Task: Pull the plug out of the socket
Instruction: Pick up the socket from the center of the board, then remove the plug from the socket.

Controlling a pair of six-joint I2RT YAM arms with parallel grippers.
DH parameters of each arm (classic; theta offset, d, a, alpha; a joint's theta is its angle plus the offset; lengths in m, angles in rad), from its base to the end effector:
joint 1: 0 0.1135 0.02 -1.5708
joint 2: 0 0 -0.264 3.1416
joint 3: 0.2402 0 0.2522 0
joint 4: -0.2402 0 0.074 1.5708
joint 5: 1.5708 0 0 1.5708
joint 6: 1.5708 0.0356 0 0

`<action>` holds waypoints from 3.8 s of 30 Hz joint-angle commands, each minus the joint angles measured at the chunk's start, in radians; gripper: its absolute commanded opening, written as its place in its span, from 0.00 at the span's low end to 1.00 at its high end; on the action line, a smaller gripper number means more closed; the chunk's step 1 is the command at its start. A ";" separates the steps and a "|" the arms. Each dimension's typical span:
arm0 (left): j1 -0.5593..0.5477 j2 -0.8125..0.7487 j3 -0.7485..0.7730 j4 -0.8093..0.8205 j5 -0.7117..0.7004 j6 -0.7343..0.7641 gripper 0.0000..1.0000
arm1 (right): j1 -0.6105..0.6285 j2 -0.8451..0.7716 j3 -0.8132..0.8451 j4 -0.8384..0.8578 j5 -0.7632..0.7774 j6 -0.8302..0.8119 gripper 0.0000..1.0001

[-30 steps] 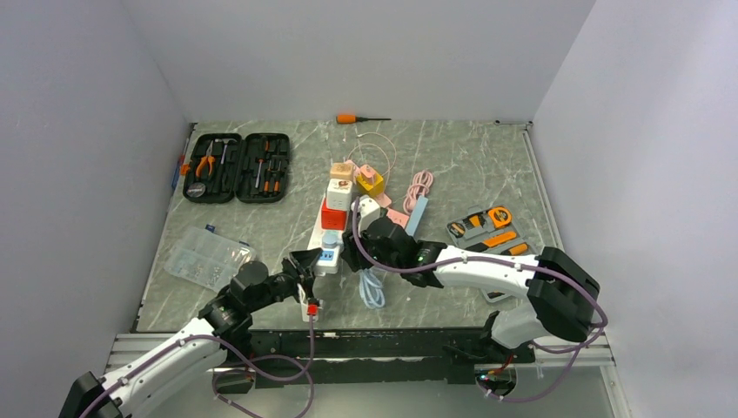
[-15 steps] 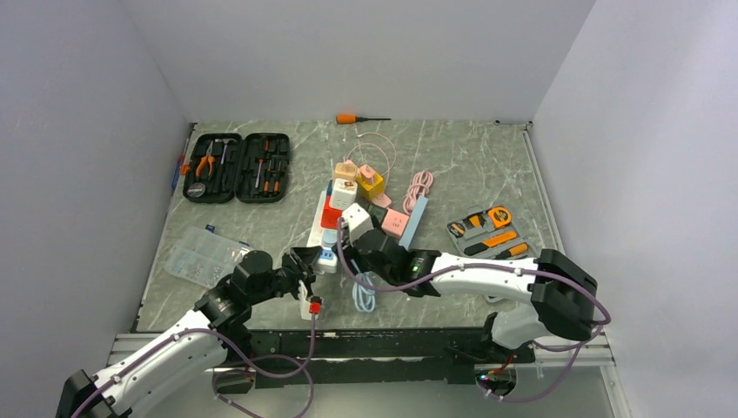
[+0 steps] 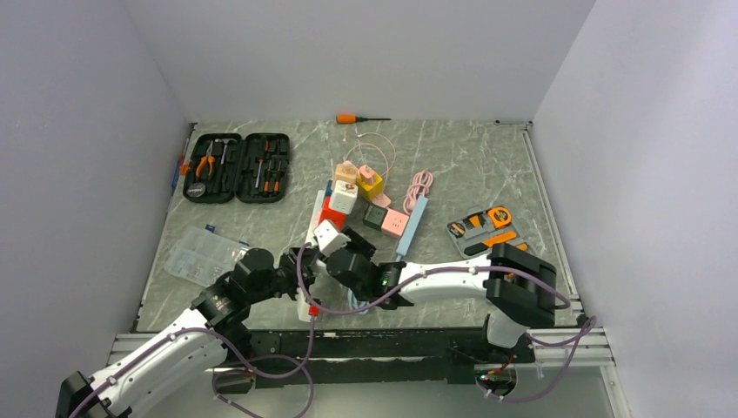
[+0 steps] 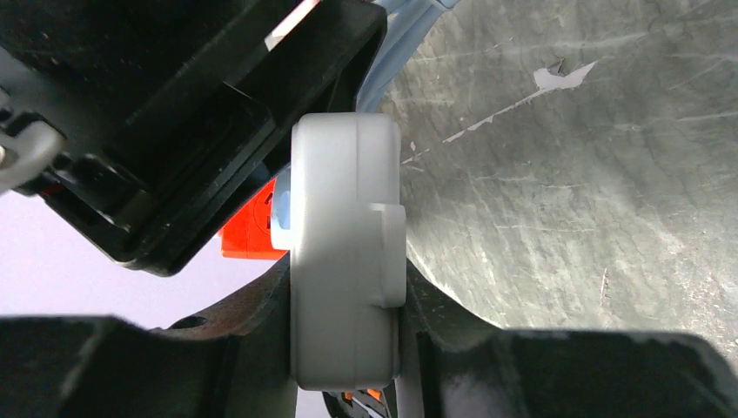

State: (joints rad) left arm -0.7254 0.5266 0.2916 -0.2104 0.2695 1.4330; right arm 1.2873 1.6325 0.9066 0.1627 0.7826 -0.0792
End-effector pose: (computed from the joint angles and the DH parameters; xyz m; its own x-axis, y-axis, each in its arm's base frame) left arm 0.0997 -0.1011 0.2008 0.7672 0.5957 -0.2376 0.4318 -0.2059 0.8781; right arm 0.1201 0.3225 0.2063 -0.1082 -0.5720 -0.8131 -0.5242 0.7278 -0.4422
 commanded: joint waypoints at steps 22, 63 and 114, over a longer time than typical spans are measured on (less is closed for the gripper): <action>-0.012 0.011 0.029 -0.202 0.016 0.066 0.07 | -0.008 -0.016 -0.042 0.456 0.209 -0.208 0.00; -0.005 0.244 -0.019 -0.141 0.010 -0.445 0.89 | 0.046 -0.105 -0.135 -0.247 -0.204 0.443 0.48; 0.007 0.490 0.797 -0.119 0.113 -0.823 0.99 | -0.565 -0.042 -0.120 -0.307 -0.394 0.773 0.68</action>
State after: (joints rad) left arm -0.7219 0.9863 1.0435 -0.3767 0.3859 0.5926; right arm 0.7269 1.5661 0.7666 -0.2222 0.3920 0.6727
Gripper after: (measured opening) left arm 0.994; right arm 0.787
